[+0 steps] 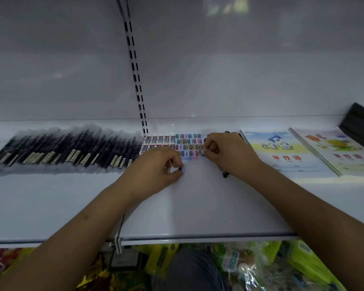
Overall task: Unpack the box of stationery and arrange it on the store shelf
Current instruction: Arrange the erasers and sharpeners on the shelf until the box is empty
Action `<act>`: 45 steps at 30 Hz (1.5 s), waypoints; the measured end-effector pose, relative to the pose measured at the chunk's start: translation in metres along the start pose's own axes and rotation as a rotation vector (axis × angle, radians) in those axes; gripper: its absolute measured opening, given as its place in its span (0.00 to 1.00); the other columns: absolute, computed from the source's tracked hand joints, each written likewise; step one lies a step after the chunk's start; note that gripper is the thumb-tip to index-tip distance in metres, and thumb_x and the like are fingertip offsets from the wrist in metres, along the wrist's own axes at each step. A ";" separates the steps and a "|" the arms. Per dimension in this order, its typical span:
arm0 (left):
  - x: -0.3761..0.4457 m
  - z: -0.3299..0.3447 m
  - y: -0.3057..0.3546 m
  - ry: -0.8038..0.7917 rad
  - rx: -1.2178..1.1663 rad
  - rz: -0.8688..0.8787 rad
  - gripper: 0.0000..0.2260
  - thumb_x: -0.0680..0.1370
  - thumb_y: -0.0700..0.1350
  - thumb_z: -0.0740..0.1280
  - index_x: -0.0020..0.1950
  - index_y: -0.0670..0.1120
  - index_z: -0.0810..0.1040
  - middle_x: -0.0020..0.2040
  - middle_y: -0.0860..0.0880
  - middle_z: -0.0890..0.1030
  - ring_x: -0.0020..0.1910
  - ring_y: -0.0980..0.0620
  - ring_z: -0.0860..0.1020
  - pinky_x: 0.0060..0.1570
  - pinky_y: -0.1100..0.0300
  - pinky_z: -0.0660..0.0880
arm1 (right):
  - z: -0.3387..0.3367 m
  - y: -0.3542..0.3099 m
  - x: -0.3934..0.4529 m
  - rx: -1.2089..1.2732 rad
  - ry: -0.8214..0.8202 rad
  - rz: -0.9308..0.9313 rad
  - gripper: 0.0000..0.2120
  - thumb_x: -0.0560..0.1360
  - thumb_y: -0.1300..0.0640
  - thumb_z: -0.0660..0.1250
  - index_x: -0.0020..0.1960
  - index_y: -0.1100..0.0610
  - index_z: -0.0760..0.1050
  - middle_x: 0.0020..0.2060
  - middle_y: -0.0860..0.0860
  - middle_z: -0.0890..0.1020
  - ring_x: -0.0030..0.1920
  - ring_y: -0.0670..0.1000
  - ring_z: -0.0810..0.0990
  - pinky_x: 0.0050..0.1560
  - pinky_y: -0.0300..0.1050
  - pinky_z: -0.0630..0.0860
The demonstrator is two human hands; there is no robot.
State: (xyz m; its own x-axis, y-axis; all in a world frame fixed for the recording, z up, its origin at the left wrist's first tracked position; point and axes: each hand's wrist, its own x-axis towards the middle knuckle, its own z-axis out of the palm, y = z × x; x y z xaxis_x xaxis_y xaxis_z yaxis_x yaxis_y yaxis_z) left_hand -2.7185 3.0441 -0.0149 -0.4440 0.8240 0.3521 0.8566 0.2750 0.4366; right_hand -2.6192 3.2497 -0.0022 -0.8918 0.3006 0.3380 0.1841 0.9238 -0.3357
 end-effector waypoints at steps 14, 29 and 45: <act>-0.009 -0.018 -0.006 -0.015 0.070 0.045 0.14 0.74 0.54 0.73 0.59 0.56 0.78 0.50 0.60 0.77 0.49 0.62 0.73 0.50 0.65 0.72 | 0.005 -0.006 -0.009 -0.069 0.217 -0.004 0.11 0.75 0.51 0.68 0.38 0.57 0.77 0.39 0.52 0.76 0.40 0.52 0.75 0.43 0.48 0.75; -0.075 -0.063 -0.035 -0.022 0.098 -0.111 0.13 0.73 0.50 0.76 0.56 0.53 0.83 0.46 0.57 0.77 0.44 0.60 0.76 0.41 0.74 0.69 | 0.022 -0.073 -0.016 0.130 -0.185 -0.350 0.11 0.73 0.57 0.71 0.56 0.53 0.81 0.48 0.48 0.82 0.45 0.44 0.79 0.53 0.42 0.77; -0.058 -0.034 0.011 -0.037 -0.335 -0.152 0.11 0.71 0.39 0.77 0.52 0.49 0.84 0.49 0.52 0.80 0.47 0.55 0.81 0.50 0.64 0.79 | -0.006 -0.032 -0.060 0.410 -0.143 -0.263 0.05 0.72 0.57 0.75 0.46 0.53 0.80 0.43 0.43 0.84 0.45 0.40 0.82 0.51 0.33 0.77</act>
State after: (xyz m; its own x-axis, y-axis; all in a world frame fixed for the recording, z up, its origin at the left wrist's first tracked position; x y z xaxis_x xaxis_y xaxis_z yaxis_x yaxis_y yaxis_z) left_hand -2.6922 2.9826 -0.0028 -0.5450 0.8048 0.2350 0.6453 0.2236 0.7305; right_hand -2.5696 3.2037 -0.0066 -0.9393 0.0085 0.3429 -0.2058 0.7859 -0.5831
